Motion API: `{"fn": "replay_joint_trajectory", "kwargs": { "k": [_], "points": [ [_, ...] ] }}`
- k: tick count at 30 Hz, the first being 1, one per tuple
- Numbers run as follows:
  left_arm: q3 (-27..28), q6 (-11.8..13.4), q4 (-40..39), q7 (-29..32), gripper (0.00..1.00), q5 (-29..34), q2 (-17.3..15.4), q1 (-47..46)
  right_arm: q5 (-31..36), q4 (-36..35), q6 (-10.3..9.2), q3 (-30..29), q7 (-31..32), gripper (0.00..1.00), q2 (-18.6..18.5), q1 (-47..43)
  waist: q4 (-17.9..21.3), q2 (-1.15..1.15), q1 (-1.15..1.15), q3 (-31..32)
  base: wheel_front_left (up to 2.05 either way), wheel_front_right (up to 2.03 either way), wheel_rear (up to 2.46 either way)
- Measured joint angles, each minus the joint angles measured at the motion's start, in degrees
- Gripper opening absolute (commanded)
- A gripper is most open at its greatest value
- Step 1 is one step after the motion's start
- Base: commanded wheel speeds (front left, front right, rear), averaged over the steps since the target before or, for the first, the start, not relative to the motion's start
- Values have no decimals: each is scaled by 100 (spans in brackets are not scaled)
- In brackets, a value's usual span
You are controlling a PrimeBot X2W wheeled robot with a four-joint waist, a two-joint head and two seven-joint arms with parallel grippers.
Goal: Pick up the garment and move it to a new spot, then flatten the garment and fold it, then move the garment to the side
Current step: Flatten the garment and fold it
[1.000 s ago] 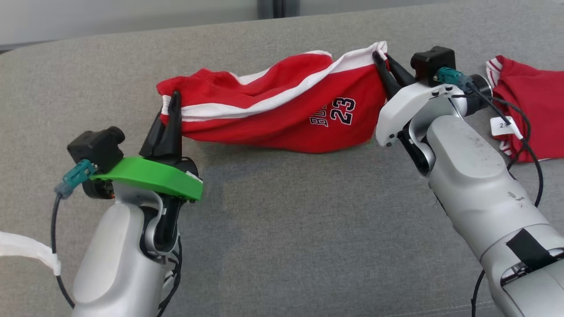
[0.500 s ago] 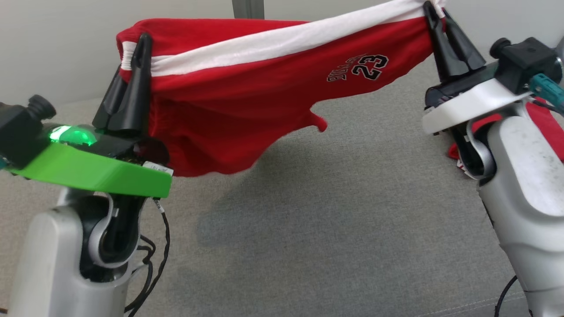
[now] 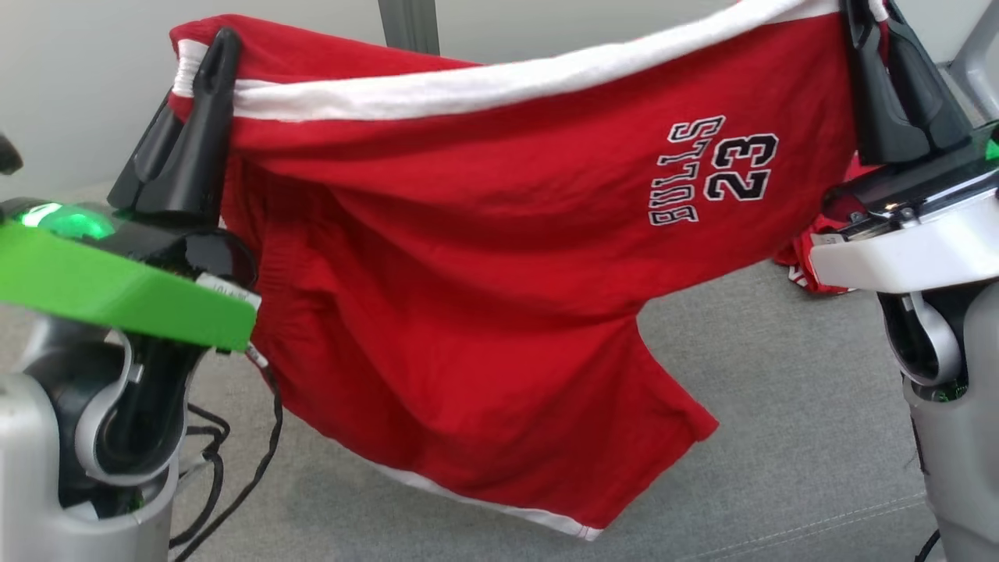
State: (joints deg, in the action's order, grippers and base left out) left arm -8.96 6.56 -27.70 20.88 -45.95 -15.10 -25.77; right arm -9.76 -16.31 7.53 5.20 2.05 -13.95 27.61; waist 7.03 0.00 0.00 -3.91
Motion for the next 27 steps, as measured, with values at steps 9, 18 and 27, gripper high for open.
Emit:
{"fn": "replay_joint_trajectory", "kwargs": {
  "k": [9, 18, 27],
  "points": [
    [-23, -241, 2375, -515, 0, 444, 35, -1723, 603, 1868, 1, 194, -439, 0, 298, 1698, 11, 0, 0, -776, 0, 0, 0],
    [236, -810, 4508, -2029, 0, 664, 372, -4170, 1232, 3936, 1, 78, -1436, 0, 1020, 4036, 63, 0, 0, -1757, 0, 0, 0],
    [-2, -1323, 5540, -3017, 0, 359, 693, -3448, 985, 4574, 1, 408, -1703, 0, 1110, 3515, 0, 0, 1, -2580, 0, 0, 0]
  ]
}}
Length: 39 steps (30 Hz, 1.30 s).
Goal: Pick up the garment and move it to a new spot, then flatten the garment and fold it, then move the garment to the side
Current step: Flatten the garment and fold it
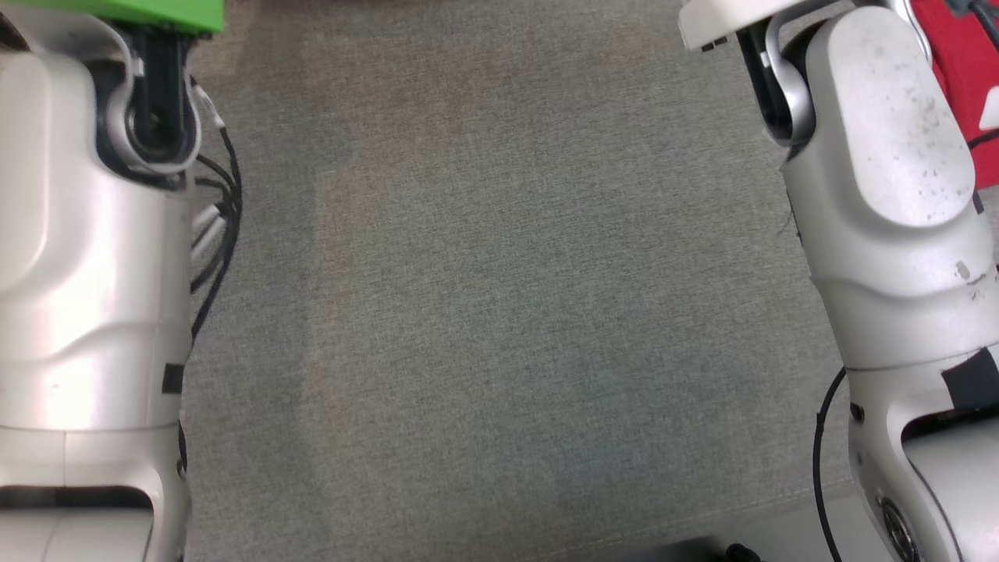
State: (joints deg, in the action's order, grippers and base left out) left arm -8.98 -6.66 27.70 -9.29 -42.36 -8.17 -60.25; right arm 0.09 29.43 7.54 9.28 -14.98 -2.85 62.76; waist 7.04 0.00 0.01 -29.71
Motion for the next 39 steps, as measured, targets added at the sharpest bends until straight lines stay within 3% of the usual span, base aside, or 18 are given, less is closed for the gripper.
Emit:
{"fn": "replay_joint_trajectory", "kwargs": {
  "k": [8, 18, 30, 34, 39],
  "points": [
    [-445, -62, -1007, -379, 0, -357, -57, 1313, -289, -1296, -1, -261, -5, 0, -1, -1421, -240, 0, -1, -69, 0, 0, 0],
    [-645, -24, -2749, -523, 0, -538, -243, 3535, -608, -2778, -1, -489, -7, 0, 1, -3675, -253, 0, -1, 579, 0, 0, 0],
    [-725, 956, -4820, -432, 0, -566, -286, 6414, -656, -4486, 0, -691, 313, 0, 1, -6260, -90, 0, -2, 1523, 0, 0, 0],
    [-872, 1156, -4859, -311, 0, -746, -131, 6829, -691, -4603, 0, -732, 579, 0, 0, -6508, -139, 0, -2, 1637, 0, 0, 0],
    [-996, 1329, -4454, -183, 0, -859, 78, 6826, -489, -4199, 0, -734, 777, 0, 2, -6247, -328, 0, -2, 1618, 0, 0, 0]
  ]
}}
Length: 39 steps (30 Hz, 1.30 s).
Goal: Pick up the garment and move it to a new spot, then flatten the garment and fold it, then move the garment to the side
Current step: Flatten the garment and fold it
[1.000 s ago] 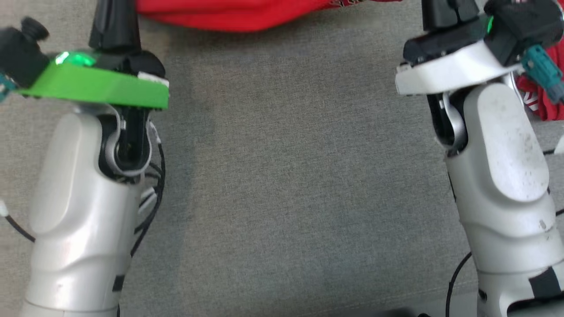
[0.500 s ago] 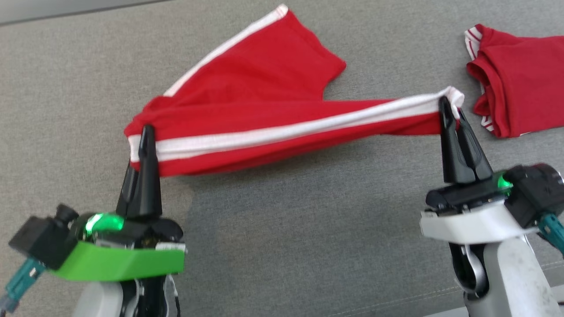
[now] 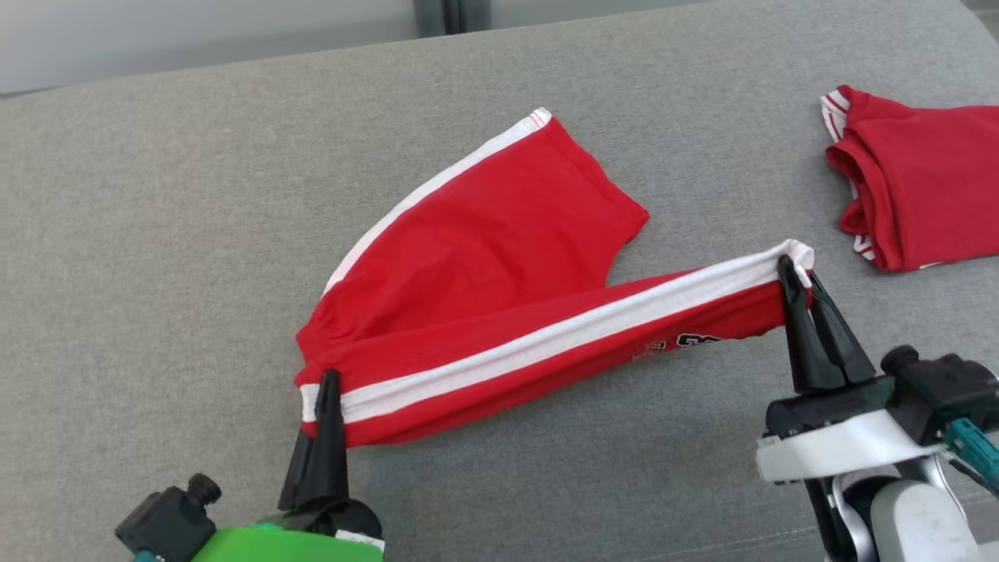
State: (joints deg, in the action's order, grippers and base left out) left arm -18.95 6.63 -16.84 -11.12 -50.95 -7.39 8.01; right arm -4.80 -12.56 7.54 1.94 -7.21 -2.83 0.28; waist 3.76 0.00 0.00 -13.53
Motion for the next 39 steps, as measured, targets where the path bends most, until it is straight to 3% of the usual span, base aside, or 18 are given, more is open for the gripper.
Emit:
{"fn": "replay_joint_trajectory", "kwargs": {
  "k": [8, 19, 31, 32, 33, 34, 35, 36, 37, 38, 39],
  "points": [
    [57, 204, 1102, 55, 0, -676, 360, -805, 154, 1445, 0, 58, 69, 0, -157, 1382, -432, 0, 0, -216, 0, 0, 0],
    [-283, 556, 2827, -105, 0, -1660, 455, -2767, 109, 3964, 0, 393, 60, 0, -543, 3633, -1029, 0, 0, -649, 0, 0, 0],
    [-853, 672, 3434, -358, 0, -1951, 459, -3613, 190, 6183, 0, 499, -410, 0, -504, 5072, -1315, 0, 0, -1032, 0, 0, 0],
    [-866, 670, 3437, -361, 3, -1953, 459, -3641, 193, 6339, 0, 493, -452, 0, -498, 5166, -1323, 0, 0, -1047, 0, 0, 0],
    [-878, 655, 3441, -365, 27, -1956, 460, -3665, 198, 6463, 0, 485, -470, 0, -495, 5238, -1330, 0, 0, -1057, 0, 0, 0],
    [-891, 649, 3445, -366, 45, -1956, 460, -3687, 205, 6604, 0, 479, -508, 0, -491, 5315, -1339, 0, 0, -1064, 0, 0, 0],
    [-909, 647, 3449, -367, 93, -1952, 459, -3696, 218, 6736, 0, 469, -548, 0, -485, 5391, -1350, 0, 0, -1069, 0, 0, 0],
    [-922, 647, 3451, -370, 100, -1939, 460, -3701, 238, 6857, 0, 460, -573, 0, -477, 5460, -1361, 0, 0, -1071, 0, 0, 0],
    [-927, 647, 3450, -385, 100, -1938, 460, -3705, 250, 6945, 0, 453, -605, 0, -468, 5514, -1370, 0, 0, -1072, 0, 0, 0],
    [-920, 647, 3439, -383, 100, -1894, 460, -3706, 255, 7046, 0, 436, -624, 7, -461, 5573, -1382, 0, 0, -1069, 0, 0, 0],
    [-898, 647, 3415, -385, 100, -1784, 459, -3706, 277, 7132, 0, 422, -660, 40, -458, 5621, -1394, 0, 0, -1065, 0, 0, 0]
  ]
}}
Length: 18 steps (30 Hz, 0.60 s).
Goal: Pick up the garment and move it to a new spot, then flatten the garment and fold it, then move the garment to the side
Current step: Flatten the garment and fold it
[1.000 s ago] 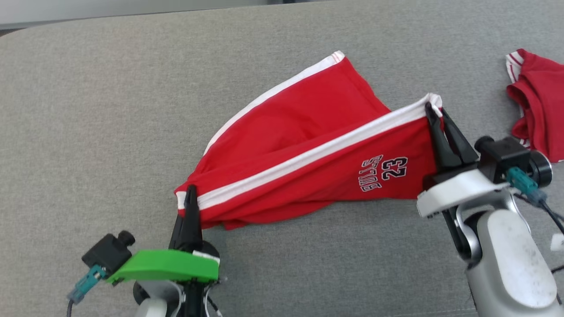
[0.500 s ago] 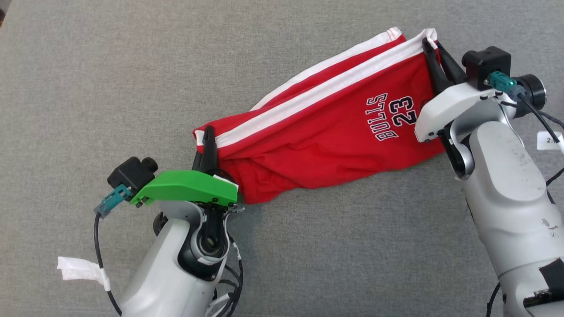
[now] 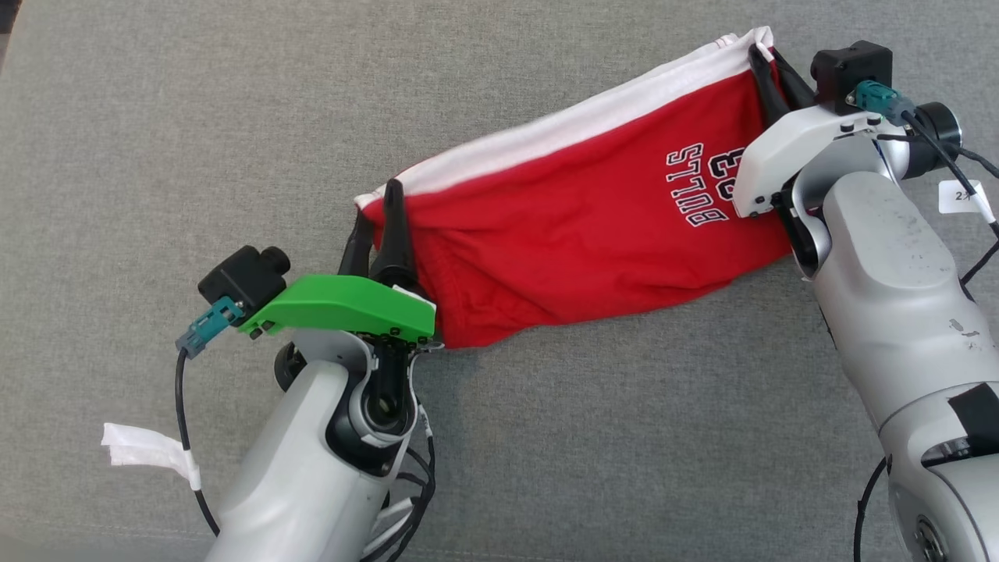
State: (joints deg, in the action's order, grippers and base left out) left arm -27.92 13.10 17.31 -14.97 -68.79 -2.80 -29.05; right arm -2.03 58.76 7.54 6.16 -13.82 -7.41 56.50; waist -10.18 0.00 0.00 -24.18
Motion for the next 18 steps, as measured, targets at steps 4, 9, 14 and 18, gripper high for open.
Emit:
{"fn": "replay_joint_trajectory", "kwargs": {
  "k": [4, 9, 14, 18],
  "points": [
    [34, -53, -137, -7, 100, 453, -3, 80, 48, 254, 0, -42, -68, 100, 21, 121, -39, 0, 0, 32, 0, 0, 0],
    [-19, -158, -441, -7, 100, 962, -221, 464, 65, 410, 0, -12, -100, 100, 2, 181, -63, 0, 0, 109, 0, 0, 0],
    [97, -254, -933, -8, 100, 1417, -498, 939, 13, 501, 0, 78, -118, 100, -163, 239, -76, 0, 0, 205, 0, 0, 0],
    [294, -319, -1319, -8, 100, 2046, -700, 1280, -124, 751, -1, 248, -52, 100, -379, 242, -100, 0, 0, 312, 0, 0, 0]
  ]
}}
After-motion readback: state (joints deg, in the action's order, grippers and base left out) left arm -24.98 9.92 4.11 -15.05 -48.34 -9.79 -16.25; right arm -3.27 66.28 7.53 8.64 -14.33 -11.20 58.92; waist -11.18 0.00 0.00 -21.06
